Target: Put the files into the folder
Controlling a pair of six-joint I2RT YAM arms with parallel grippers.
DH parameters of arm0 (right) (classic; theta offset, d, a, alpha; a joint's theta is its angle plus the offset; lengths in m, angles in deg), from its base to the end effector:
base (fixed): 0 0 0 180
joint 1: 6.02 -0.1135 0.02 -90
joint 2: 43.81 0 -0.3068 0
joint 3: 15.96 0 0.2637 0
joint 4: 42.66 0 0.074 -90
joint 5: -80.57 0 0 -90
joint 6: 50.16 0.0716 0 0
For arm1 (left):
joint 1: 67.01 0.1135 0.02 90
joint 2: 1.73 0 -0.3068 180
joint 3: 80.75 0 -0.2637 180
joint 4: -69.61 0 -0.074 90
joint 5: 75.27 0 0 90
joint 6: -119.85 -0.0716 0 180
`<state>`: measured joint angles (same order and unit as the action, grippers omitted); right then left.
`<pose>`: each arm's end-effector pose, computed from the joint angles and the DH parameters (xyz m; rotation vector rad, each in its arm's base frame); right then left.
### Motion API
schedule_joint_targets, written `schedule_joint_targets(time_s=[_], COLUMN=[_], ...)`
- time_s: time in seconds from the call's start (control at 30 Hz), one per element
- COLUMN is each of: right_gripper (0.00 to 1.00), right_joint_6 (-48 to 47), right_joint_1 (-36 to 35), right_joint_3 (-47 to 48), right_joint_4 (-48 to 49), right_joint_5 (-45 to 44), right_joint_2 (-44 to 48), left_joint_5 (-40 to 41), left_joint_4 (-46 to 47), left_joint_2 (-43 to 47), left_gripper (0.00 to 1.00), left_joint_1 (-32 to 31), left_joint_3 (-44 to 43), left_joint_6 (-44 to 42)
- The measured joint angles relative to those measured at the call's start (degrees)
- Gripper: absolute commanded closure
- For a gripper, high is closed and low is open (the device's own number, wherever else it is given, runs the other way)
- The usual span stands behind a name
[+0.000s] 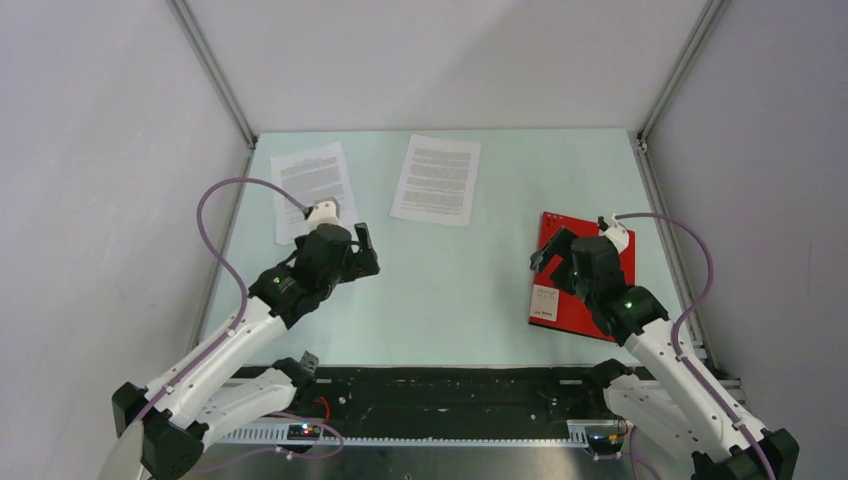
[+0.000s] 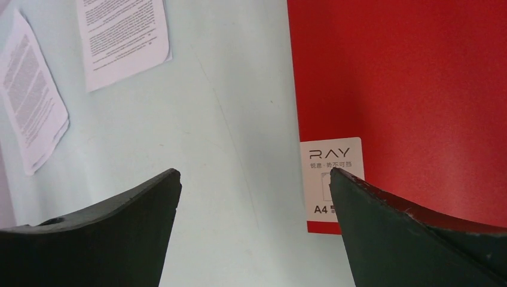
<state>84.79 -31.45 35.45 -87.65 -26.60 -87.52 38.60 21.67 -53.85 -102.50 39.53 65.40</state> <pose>0.1652 0.0551 0.2746 0.5363 2.1450 0.3575 0.1791 -0.0921 0.3002 -0.2165 2.2019 -0.2131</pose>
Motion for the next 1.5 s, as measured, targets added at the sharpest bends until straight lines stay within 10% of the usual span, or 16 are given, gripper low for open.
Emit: schedule_joint_targets(time_s=[1.5], right_gripper=[0.01], right_joint_6=[32.3], right_joint_1=[10.1], right_joint_3=[-28.4], right_joint_4=[-8.6], right_joint_5=[14.9], right_joint_2=[33.6], left_joint_5=[-13.0], left_joint_4=[0.2], left_joint_2=[-8.0], left_gripper=[0.0], left_joint_1=[5.3], left_joint_3=[-3.6], left_joint_6=[-4.1])
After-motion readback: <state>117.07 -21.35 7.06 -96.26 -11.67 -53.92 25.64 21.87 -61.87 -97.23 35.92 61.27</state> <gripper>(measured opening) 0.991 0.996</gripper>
